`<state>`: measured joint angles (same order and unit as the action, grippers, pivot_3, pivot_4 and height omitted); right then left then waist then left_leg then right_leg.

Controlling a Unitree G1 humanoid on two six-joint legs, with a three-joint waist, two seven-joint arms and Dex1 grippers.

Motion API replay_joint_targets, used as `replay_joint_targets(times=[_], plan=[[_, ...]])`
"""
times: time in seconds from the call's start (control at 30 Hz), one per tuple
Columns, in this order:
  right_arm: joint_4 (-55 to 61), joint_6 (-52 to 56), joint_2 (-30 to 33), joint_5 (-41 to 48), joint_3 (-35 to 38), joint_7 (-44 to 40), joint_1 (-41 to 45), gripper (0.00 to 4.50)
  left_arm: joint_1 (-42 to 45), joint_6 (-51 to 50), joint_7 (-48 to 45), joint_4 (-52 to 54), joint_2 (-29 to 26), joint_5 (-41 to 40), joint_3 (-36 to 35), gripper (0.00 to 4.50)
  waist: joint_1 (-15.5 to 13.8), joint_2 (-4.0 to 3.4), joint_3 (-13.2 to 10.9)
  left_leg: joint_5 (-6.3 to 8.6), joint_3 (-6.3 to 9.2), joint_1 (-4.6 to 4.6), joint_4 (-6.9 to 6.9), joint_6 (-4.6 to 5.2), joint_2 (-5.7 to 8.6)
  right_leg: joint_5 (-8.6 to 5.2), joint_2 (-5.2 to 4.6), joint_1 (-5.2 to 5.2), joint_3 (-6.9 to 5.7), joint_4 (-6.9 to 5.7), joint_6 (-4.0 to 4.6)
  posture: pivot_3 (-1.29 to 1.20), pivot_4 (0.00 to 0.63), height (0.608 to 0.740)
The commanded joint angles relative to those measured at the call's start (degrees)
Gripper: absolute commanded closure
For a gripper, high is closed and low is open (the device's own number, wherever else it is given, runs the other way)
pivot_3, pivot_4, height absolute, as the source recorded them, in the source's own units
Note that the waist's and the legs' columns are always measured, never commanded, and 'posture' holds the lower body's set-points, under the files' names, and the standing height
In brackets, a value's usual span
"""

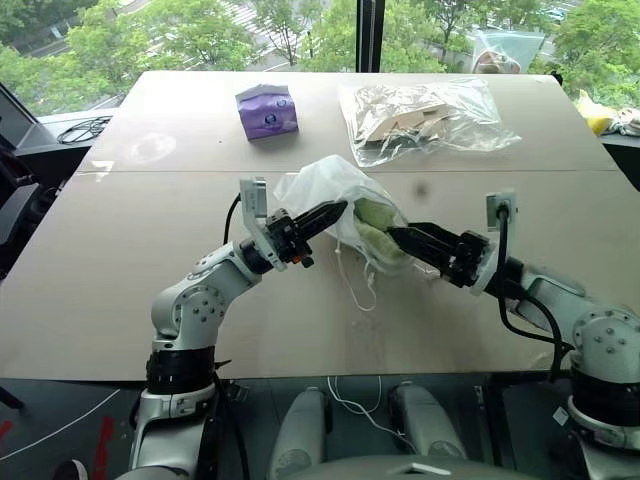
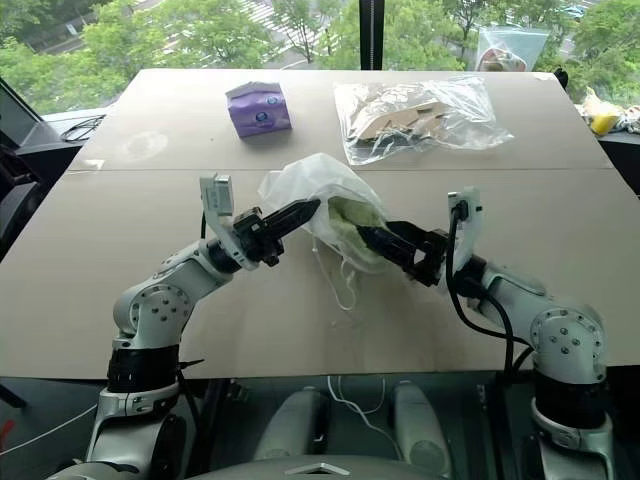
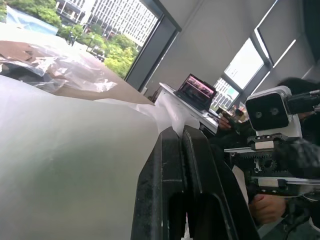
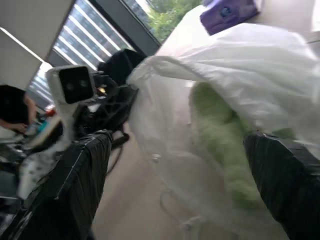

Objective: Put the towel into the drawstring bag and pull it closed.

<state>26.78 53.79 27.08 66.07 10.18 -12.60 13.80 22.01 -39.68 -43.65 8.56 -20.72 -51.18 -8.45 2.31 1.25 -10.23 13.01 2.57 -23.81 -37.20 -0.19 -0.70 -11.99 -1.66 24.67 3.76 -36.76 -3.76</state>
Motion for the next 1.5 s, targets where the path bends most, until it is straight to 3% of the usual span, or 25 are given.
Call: replay_joint_targets(times=[0.03, 0.2, 0.37, 0.5, 0.6, 0.67, 0.7, 0.73, 0.83, 0.87, 0.9, 1.23, 1.43, 1.5], plan=[[1.9, -5.8, 7.5, -9.6, -0.5, -9.7, -3.3, 0.01, 0.5, 0.5, -0.3, 1.3, -0.5, -0.2, -0.8, 4.50, -0.1, 0.00, 0.0, 0.00, -0.01, 0.00, 0.00, 0.00, 0.01, -0.02, -0.01, 0.00, 0.01, 0.00, 0.02, 0.00, 0.150, 0.740], [2.5, -8.2, 14.6, -21.2, -9.3, -15.2, -6.5, 0.01, 0.8, 0.4, -0.2, 1.1, -0.4, -0.2, -0.5, 4.50, 0.2, 0.01, 0.0, 0.00, -0.07, 0.06, 0.02, 0.00, -0.04, -0.02, 0.03, 0.00, 0.06, -0.01, 0.03, 0.00, 0.150, 0.740], [-3.5, -14.2, 8.2, -34.8, -17.0, -9.9, -3.1, 0.01, 1.2, 0.2, -0.3, 1.1, -0.5, -0.2, -0.2, 4.50, 0.1, 0.01, 0.0, 0.00, -0.08, 0.07, -0.07, -0.01, -0.09, -0.02, 0.10, 0.00, 0.09, -0.04, 0.05, 0.00, 0.150, 0.740], [-9.9, -20.4, 4.5, -43.0, -18.3, -8.2, -1.7, 0.01, 1.4, 0.1, -0.4, 1.0, -0.8, -0.1, -0.2, 4.50, -0.1, 0.02, 0.0, 0.00, -0.11, 0.02, -0.11, -0.01, -0.06, -0.01, 0.07, 0.00, 0.14, -0.02, 0.03, 0.00, 0.150, 0.740], [-11.6, -24.0, 5.3, -47.1, -18.4, -10.4, -2.4, 1.14, 1.5, 0.0, -0.3, 0.9, -1.1, -0.1, -0.4, 4.50, -0.3, 0.03, 0.0, 0.00, -0.10, 0.00, -0.09, -0.01, 0.00, 0.09, 0.02, 0.00, 0.13, -0.01, -0.14, 0.00, 0.150, 0.740], [-12.0, -25.0, 3.6, -46.4, -15.9, -10.3, -2.2, 2.13, 1.4, -0.1, -0.3, 0.9, -1.3, 0.1, -0.3, 4.50, -0.3, 0.03, 0.0, 0.00, -0.11, 0.00, -0.08, -0.01, 0.01, 0.09, -0.01, 0.00, 0.13, -0.01, -0.14, 0.00, 0.150, 0.740], [-11.9, -25.4, 2.9, -45.7, -14.8, -10.5, -1.9, 2.28, 1.3, -0.1, -0.2, 0.8, -1.4, 0.1, -0.4, 4.50, -0.2, 0.03, 0.0, 0.00, -0.11, 0.00, -0.08, -0.01, 0.01, 0.10, -0.01, 0.00, 0.13, -0.01, -0.15, 0.00, 0.150, 0.740], [-11.9, -25.9, 2.2, -45.3, -14.0, -10.9, -1.5, 2.86, 1.3, -0.1, -0.1, 0.7, -1.4, 0.2, -0.4, 4.50, -0.1, 0.03, 0.0, 0.00, -0.11, 0.02, -0.08, -0.01, 0.01, 0.10, 0.00, 0.00, 0.14, -0.02, -0.15, 0.00, 0.150, 0.740], [-11.9, -26.4, 0.5, -44.7, -12.5, -11.8, -0.6, 3.82, 1.4, 0.1, 0.0, 0.4, -1.2, 0.5, -0.3, 4.50, 0.0, 0.03, 0.0, 0.00, -0.11, 0.06, -0.08, -0.01, -0.02, 0.10, 0.02, 0.00, 0.13, -0.04, -0.15, 0.00, 0.150, 0.740], [-11.7, -26.2, 0.0, -44.3, -12.3, -12.3, -0.4, 4.39, 1.4, 0.1, 0.0, 0.4, -1.2, 0.6, -0.3, 4.50, 0.0, 0.03, 0.0, 0.00, -0.11, 0.06, -0.08, -0.01, -0.02, 0.10, 0.03, 0.00, 0.14, -0.04, -0.15, 0.00, 0.150, 0.740], [-11.2, -25.9, -0.4, -43.9, -12.4, -13.0, -0.4, 4.46, 1.4, 0.2, 0.0, 0.4, -1.2, 0.7, -0.2, 4.50, 0.0, 0.03, 0.0, 0.00, -0.11, 0.06, -0.09, -0.01, -0.02, 0.10, 0.03, 0.00, 0.13, -0.05, -0.15, 0.00, 0.150, 0.740], [-13.1, -25.6, -0.3, -49.8, -14.4, -14.0, 0.3, 4.46, 1.3, 0.7, -0.3, 0.1, -1.2, 1.0, -0.2, 4.50, -0.1, 0.02, 0.0, 0.00, -0.11, 0.05, -0.09, -0.01, -0.01, 0.12, 0.02, 0.00, 0.13, -0.05, -0.14, 0.00, 0.150, 0.740], [-15.0, -26.7, -3.1, -52.6, -14.5, -11.8, 1.7, 1.82, 1.1, 0.6, -0.6, 0.3, -1.2, 1.2, -0.4, 4.50, 0.0, 0.02, 0.0, 0.00, -0.11, 0.07, -0.08, -0.01, -0.02, 0.16, 0.03, 0.00, 0.14, -0.07, -0.07, 0.00, 0.150, 0.740], [-15.6, -26.8, -3.7, -53.5, -14.8, -11.7, 2.1, 1.82, 1.0, 0.6, -0.6, 0.3, -1.2, 1.3, -0.4, 4.50, 0.0, 0.02, 0.0, 0.00, -0.11, 0.06, -0.08, -0.01, -0.02, 0.19, 0.02, 0.00, 0.14, -0.07, -0.03, 0.00, 0.150, 0.740]])
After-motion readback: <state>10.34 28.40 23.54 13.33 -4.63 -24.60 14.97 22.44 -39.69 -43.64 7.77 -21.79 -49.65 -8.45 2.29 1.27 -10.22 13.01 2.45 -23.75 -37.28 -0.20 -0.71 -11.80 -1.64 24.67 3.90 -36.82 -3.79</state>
